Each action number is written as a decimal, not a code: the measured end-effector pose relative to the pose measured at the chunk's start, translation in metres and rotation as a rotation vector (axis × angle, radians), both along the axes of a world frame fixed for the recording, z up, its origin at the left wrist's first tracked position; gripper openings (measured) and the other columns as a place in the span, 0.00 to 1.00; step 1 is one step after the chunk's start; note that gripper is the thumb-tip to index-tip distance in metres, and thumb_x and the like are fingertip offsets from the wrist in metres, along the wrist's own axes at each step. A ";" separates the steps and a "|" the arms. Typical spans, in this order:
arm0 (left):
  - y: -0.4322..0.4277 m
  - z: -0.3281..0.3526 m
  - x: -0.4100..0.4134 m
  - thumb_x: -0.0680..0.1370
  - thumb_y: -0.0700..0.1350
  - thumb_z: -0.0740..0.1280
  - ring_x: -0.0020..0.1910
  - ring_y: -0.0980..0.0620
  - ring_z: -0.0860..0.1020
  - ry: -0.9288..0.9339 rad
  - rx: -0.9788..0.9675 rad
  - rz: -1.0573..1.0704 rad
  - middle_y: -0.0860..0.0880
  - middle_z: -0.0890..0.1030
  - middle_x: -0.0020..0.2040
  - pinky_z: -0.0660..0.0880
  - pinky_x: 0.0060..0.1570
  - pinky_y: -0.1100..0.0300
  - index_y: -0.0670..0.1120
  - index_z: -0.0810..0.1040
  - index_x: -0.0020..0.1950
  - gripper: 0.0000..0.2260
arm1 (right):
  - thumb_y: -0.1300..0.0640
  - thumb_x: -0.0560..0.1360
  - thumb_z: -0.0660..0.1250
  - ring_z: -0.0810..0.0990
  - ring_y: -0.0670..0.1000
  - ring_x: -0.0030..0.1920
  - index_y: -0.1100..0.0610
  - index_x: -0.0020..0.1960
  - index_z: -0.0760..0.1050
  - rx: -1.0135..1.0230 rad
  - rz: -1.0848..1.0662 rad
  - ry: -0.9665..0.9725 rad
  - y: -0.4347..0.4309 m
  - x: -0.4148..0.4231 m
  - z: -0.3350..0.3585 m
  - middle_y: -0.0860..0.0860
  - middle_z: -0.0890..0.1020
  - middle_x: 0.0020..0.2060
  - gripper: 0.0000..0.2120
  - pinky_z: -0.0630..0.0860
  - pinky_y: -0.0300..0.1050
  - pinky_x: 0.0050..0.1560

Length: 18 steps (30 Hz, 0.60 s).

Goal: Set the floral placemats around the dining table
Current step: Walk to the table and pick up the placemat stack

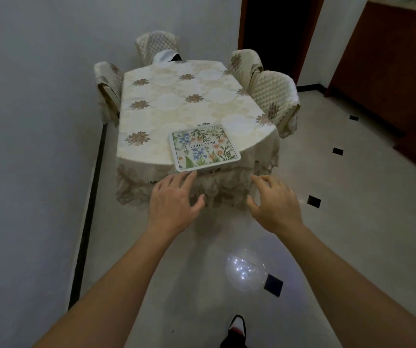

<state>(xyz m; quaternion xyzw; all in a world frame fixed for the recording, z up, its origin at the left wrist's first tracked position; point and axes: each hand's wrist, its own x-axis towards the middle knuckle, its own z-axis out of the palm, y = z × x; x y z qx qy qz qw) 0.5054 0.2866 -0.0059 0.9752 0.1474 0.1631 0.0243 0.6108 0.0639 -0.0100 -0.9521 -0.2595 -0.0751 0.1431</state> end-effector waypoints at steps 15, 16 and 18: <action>0.029 -0.021 0.166 0.76 0.61 0.60 0.66 0.48 0.73 0.043 -0.048 0.085 0.50 0.76 0.68 0.72 0.65 0.47 0.52 0.69 0.73 0.27 | 0.43 0.74 0.62 0.75 0.56 0.63 0.51 0.71 0.70 -0.022 0.111 0.027 0.050 0.184 -0.016 0.53 0.78 0.64 0.27 0.70 0.55 0.63; 0.035 -0.023 0.174 0.76 0.61 0.60 0.66 0.48 0.73 0.043 -0.053 0.092 0.50 0.76 0.68 0.72 0.64 0.47 0.52 0.69 0.73 0.27 | 0.43 0.74 0.61 0.75 0.56 0.64 0.50 0.71 0.70 -0.030 0.116 0.036 0.057 0.193 -0.019 0.53 0.78 0.64 0.27 0.70 0.55 0.63; 0.050 -0.029 0.191 0.76 0.61 0.60 0.65 0.48 0.74 0.040 -0.062 0.109 0.50 0.76 0.67 0.72 0.64 0.47 0.52 0.69 0.73 0.27 | 0.42 0.74 0.59 0.74 0.56 0.64 0.50 0.71 0.70 -0.039 0.129 0.046 0.070 0.211 -0.025 0.53 0.77 0.64 0.27 0.70 0.55 0.63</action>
